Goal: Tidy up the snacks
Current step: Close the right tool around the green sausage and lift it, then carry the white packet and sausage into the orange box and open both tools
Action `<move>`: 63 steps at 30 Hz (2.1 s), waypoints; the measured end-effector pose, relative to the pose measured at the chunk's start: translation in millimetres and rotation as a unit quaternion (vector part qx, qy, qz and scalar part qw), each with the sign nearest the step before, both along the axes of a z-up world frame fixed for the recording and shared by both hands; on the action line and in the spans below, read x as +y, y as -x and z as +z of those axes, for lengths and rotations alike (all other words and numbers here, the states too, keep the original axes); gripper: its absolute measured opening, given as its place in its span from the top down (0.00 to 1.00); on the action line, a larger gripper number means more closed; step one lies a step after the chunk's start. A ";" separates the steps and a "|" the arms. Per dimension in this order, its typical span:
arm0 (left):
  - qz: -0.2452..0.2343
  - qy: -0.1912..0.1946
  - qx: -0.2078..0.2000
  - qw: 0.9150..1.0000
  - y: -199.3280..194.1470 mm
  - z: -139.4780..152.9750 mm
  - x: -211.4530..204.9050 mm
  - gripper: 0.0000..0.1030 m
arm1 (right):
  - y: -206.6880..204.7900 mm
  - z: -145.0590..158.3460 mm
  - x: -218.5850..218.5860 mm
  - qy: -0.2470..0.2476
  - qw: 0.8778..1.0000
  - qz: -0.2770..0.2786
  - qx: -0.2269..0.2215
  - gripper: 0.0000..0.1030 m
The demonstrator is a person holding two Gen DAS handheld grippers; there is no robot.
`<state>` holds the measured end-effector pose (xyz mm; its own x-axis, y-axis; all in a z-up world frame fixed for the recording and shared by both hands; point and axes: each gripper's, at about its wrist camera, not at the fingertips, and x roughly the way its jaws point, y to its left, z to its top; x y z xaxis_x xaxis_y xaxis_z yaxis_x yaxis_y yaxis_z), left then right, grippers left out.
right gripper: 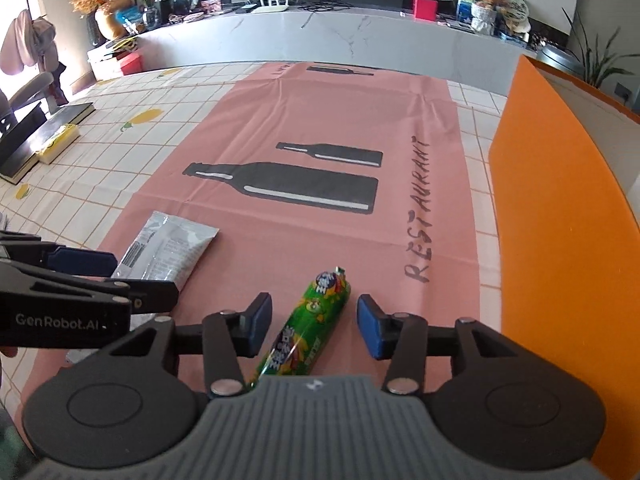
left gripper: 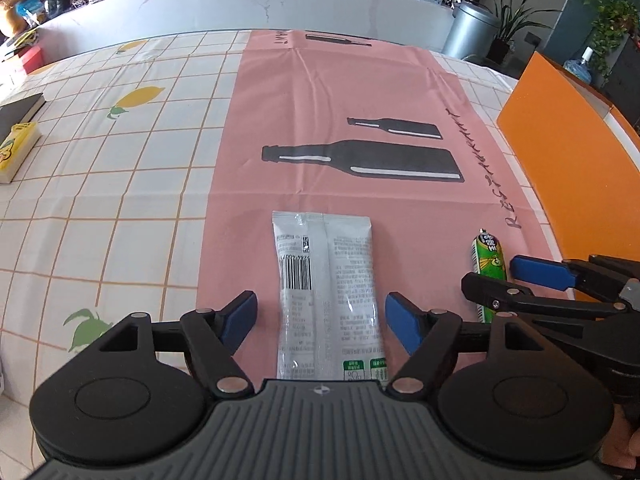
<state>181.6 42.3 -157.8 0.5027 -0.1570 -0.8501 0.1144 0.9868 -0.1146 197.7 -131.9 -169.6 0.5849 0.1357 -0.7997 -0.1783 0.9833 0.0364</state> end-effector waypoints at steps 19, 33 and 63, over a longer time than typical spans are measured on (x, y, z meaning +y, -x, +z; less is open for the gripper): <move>-0.004 -0.047 -0.028 0.998 7.7 -0.5 -22.9 0.46 | 13.4 -5.5 -7.7 -0.028 0.999 0.013 -0.028 0.81; -0.006 -0.026 -0.066 0.997 22.1 55.0 -38.6 0.48 | 29.7 33.8 -30.9 -0.090 0.995 0.001 -0.053 0.81; -0.282 -0.032 -0.097 0.954 -32.8 122.6 -277.3 0.48 | 32.7 105.5 -265.0 -0.033 0.997 -0.061 -0.043 0.81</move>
<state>214.4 -235.0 -35.2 0.5020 -0.4005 -0.7665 0.6422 0.7663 0.0202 165.0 -396.9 -64.1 0.6665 0.1094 -0.7374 -0.0619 0.9939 0.0915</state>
